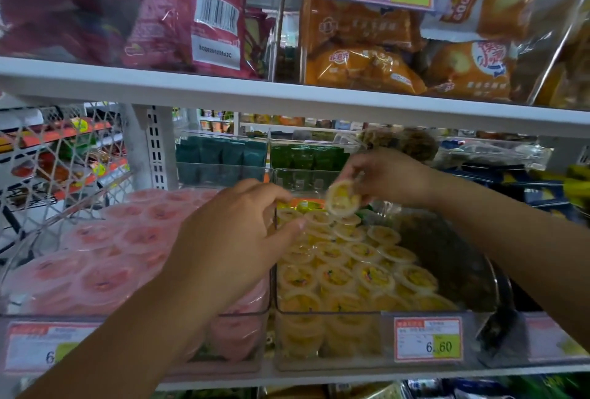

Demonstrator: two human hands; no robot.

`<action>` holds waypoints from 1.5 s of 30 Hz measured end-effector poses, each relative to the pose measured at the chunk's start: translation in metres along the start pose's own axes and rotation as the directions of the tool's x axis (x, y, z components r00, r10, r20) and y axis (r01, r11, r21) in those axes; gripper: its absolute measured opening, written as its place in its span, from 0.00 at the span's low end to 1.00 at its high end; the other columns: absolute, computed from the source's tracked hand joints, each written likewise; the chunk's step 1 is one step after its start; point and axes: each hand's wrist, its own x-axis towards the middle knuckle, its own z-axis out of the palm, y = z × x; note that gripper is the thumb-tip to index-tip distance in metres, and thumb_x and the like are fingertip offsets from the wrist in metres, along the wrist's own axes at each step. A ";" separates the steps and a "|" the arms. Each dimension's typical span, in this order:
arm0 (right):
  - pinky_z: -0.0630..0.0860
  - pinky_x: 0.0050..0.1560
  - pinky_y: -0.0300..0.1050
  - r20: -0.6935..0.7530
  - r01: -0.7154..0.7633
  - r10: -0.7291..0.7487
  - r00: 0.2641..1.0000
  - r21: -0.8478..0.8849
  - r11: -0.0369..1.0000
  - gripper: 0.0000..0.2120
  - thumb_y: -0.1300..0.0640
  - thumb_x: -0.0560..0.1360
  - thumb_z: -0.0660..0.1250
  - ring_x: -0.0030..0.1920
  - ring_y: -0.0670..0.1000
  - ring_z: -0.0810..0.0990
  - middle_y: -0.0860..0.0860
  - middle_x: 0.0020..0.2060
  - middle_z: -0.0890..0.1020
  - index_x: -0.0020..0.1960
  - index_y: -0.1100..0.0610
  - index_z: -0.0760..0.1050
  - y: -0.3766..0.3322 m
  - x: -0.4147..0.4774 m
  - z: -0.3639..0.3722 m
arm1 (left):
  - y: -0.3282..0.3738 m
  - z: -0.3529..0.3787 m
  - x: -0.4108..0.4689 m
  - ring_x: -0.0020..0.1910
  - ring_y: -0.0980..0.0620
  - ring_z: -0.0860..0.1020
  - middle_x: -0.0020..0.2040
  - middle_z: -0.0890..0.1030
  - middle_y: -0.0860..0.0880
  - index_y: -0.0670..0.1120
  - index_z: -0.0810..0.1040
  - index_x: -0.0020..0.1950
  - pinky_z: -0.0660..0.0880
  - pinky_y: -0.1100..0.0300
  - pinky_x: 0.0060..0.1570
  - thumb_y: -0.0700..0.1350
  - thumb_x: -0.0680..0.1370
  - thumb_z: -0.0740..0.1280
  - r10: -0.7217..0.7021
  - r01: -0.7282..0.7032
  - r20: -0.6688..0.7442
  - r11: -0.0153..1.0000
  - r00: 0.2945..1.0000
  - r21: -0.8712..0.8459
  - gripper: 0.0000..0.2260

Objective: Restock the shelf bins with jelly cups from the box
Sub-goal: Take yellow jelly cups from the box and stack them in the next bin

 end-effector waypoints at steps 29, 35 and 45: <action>0.80 0.52 0.44 0.304 -0.214 0.127 0.944 0.273 0.938 0.10 0.55 0.76 0.67 0.52 0.53 0.83 0.53 0.47 0.85 0.55 0.57 0.79 -0.010 -0.030 0.000 | 0.001 0.011 -0.011 0.36 0.60 0.75 0.46 0.72 0.60 0.69 0.46 0.69 0.71 0.70 0.39 0.44 0.74 0.72 0.181 -0.161 0.035 0.933 0.983 -0.323 0.41; 0.78 0.51 0.47 0.405 -0.176 -0.034 0.913 0.470 0.865 0.17 0.48 0.69 0.69 0.48 0.54 0.82 0.60 0.49 0.84 0.50 0.60 0.77 -0.061 -0.072 0.015 | 0.027 0.017 -0.012 0.42 0.61 0.76 0.59 0.61 0.60 0.67 0.38 0.71 0.75 0.66 0.39 0.50 0.74 0.72 0.272 -0.267 -0.011 0.936 0.962 -0.231 0.45; 0.81 0.39 0.40 0.305 -0.349 0.208 0.929 0.542 0.765 0.07 0.68 0.72 0.70 0.38 0.50 0.82 0.59 0.42 0.83 0.50 0.66 0.79 -0.030 -0.072 0.037 | 0.006 0.000 -0.024 0.75 0.62 0.51 0.77 0.49 0.65 0.64 0.41 0.76 0.49 0.61 0.72 0.68 0.70 0.66 0.182 -0.205 0.234 0.976 0.955 0.078 0.44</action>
